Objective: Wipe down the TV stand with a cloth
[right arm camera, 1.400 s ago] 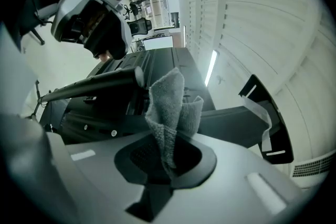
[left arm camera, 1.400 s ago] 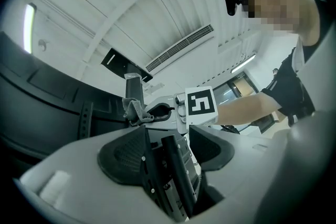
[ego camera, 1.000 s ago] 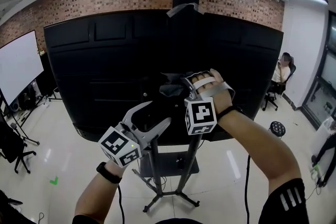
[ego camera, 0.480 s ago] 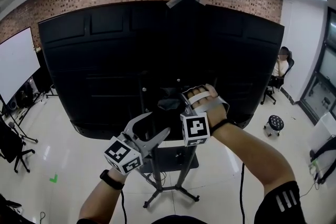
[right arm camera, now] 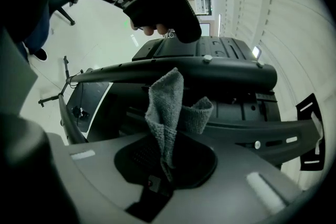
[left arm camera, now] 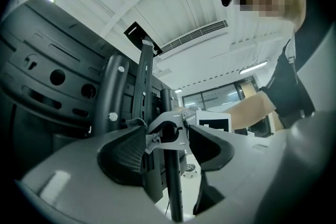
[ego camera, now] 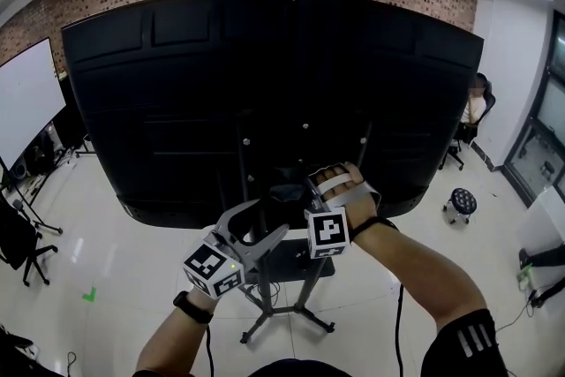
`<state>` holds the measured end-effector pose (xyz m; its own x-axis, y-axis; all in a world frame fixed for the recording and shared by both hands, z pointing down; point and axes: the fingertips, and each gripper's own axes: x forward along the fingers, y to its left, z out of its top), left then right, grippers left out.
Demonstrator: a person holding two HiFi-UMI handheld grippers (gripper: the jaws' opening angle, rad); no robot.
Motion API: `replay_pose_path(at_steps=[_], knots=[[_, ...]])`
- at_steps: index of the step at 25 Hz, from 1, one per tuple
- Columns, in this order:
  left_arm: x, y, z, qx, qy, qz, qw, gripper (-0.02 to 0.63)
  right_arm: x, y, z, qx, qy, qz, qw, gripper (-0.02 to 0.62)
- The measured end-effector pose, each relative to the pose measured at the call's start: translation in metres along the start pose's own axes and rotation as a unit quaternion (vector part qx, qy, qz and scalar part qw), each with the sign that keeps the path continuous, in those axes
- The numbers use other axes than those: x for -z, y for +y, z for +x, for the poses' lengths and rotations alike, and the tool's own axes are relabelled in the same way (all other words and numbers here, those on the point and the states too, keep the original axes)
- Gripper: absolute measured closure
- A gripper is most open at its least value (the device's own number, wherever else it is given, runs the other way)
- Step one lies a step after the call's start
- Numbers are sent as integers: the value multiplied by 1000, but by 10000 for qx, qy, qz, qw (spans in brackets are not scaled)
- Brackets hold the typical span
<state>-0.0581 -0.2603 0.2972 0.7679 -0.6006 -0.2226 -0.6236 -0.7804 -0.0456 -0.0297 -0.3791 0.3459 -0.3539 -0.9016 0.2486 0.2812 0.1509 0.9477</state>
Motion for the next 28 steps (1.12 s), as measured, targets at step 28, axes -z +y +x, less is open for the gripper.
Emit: replay_pose_path(at_steps=[28], knots=[[35,-14,5,-162,85,-181,9997,324,-7,-3,-63,203,-1338,2726,9526,551]])
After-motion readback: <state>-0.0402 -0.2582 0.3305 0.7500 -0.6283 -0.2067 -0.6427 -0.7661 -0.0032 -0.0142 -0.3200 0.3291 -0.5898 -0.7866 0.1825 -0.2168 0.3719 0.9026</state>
